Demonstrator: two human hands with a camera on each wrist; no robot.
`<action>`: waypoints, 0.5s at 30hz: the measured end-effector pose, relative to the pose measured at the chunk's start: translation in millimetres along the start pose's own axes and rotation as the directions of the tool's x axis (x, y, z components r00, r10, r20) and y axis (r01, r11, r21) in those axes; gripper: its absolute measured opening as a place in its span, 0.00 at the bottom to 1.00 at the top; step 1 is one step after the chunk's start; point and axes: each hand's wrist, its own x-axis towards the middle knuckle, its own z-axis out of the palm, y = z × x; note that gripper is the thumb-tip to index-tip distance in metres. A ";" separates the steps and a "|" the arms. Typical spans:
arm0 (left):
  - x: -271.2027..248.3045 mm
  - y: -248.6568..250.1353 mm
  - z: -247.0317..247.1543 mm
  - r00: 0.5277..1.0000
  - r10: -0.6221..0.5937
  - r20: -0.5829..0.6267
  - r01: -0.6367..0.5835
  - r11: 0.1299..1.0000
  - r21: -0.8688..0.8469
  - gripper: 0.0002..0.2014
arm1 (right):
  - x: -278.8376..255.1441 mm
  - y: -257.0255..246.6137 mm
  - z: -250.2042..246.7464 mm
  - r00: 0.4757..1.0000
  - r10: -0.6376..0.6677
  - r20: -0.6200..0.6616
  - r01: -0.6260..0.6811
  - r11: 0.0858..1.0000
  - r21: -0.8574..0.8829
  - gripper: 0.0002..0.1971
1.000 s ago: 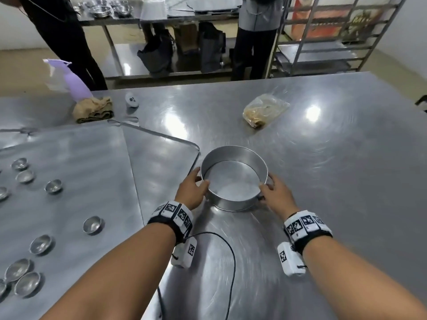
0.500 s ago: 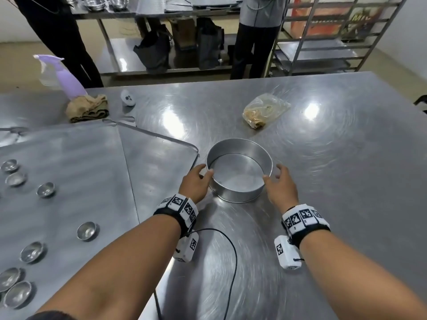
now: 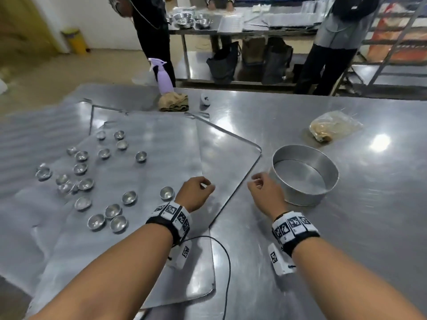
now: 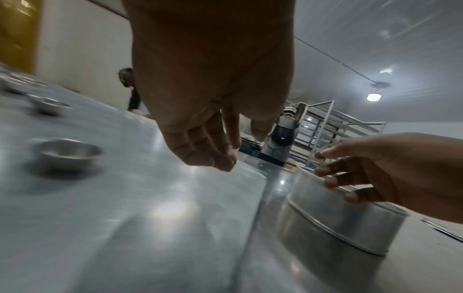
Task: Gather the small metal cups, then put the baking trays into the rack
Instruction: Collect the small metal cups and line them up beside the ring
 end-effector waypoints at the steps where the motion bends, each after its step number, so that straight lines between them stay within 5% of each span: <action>1: -9.4 -14.0 -15.3 0.999 -0.028 -0.041 0.028 0.999 0.016 0.12 | -1.6 -7.1 16.2 0.998 -0.014 0.067 0.016 0.999 -0.033 0.11; 7: -60.3 -94.5 -97.0 0.952 -0.171 -0.252 0.194 0.979 0.070 0.10 | -15.4 -58.6 102.1 0.941 -0.124 0.314 0.178 0.972 -0.151 0.16; 15: -90.9 -173.7 -160.4 0.915 -0.249 -0.317 0.310 0.938 0.158 0.20 | -23.6 -105.0 181.3 0.907 -0.134 0.400 0.231 0.951 -0.205 0.26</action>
